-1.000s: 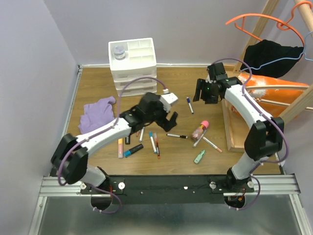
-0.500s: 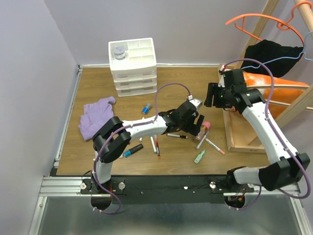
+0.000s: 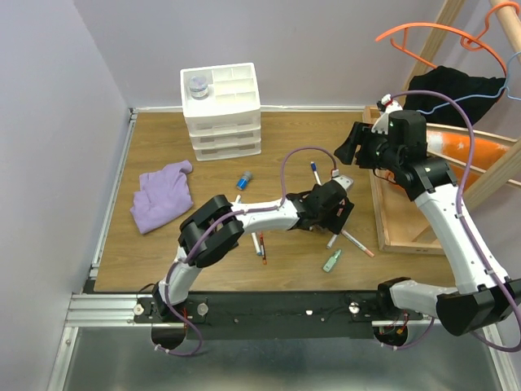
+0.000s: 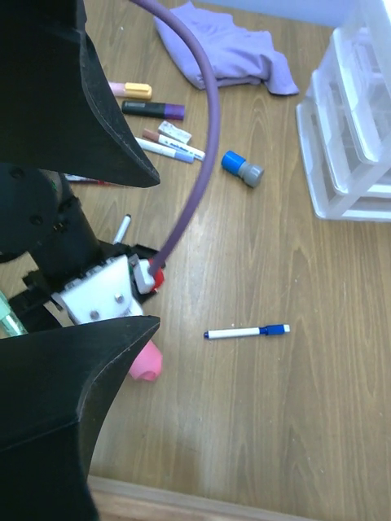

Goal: Sort the stationery into containers
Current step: Pick up the stationery from the center of the board.

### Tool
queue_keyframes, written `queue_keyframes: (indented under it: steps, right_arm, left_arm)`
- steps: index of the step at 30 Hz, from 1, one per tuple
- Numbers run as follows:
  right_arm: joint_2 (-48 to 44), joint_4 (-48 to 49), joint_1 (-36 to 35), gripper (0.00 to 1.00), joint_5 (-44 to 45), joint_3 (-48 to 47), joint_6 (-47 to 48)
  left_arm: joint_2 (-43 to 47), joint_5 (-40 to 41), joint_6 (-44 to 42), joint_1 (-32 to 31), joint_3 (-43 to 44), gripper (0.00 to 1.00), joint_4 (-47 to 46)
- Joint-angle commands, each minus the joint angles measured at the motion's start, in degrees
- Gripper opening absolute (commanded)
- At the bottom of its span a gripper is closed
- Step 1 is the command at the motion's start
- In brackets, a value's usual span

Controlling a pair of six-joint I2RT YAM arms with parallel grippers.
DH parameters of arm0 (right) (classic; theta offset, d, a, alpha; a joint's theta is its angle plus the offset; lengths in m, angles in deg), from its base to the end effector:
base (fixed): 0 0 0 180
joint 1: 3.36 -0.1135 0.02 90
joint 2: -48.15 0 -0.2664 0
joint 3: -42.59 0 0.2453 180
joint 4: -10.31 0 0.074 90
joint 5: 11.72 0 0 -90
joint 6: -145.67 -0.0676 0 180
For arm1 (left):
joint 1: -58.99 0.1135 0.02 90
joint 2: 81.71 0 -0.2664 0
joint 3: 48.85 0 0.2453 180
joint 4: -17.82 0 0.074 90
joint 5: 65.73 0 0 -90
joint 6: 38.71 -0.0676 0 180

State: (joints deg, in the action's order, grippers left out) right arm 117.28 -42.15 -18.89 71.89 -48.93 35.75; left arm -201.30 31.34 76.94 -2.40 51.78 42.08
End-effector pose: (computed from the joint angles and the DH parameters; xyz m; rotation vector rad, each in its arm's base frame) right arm 0.2621 0.0806 0.3851 0.0131 2.1299 0.4869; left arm 0.2402 -0.4230 0.1688 0.6755 2.3042 -0.6074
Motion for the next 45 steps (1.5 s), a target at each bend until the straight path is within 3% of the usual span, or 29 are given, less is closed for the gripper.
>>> queue_keyframes:
  steps: [1, 16, 19, 20, 23, 29, 38, 41, 45]
  right_arm:
    - [-2.1, 2.9, 0.2, 0.72, -3.2, 1.9, -2.4]
    - [-3.4, 3.2, 1.0, 0.72, -4.0, 4.4, -2.3]
    - [-2.8, 3.0, 1.1, 0.72, -4.1, 4.3, -1.8]
    - [-2.4, 2.9, 1.1, 0.72, -3.8, 4.1, -1.4]
    - [-1.5, 2.6, 1.1, 0.72, -4.4, 3.3, -0.6]
    - [2.2, 3.8, 1.0, 0.72, -8.4, 1.7, 1.1]
    - [10.7, 3.2, 1.1, 0.72, -14.8, -2.4, 9.0]
    - [11.8, 3.4, 1.0, 0.71, -14.4, -1.6, 11.6]
    - [13.2, 5.5, 0.9, 0.7, -15.0, -0.1, 13.2]
  left_arm:
    - [-3.2, 3.1, -4.2, 1.7, 2.8, 0.86, 1.0]
    - [-10.2, 0.5, -6.1, 4.4, 8.9, 0.74, 0.3]
    - [-10.2, -2.1, -7.6, 4.5, 8.5, 0.57, 0.2]
    - [-9.5, -2.8, -7.9, 4.5, 8.0, 0.44, 0.3]
    - [-4.2, -5.7, -8.0, 5.1, 3.7, 0.23, 1.3]
    - [12.5, -18.7, -8.3, 12.1, -6.7, 0.08, 3.8]
    - [30.3, -43.7, -19.2, 21.5, -9.8, 0.01, 7.7]
    - [34.4, -47.5, -23.4, 23.1, -7.8, 0.0, 8.4]
    - [39.2, -45.3, -24.4, 26.0, -5.3, 0.0, 1.7]
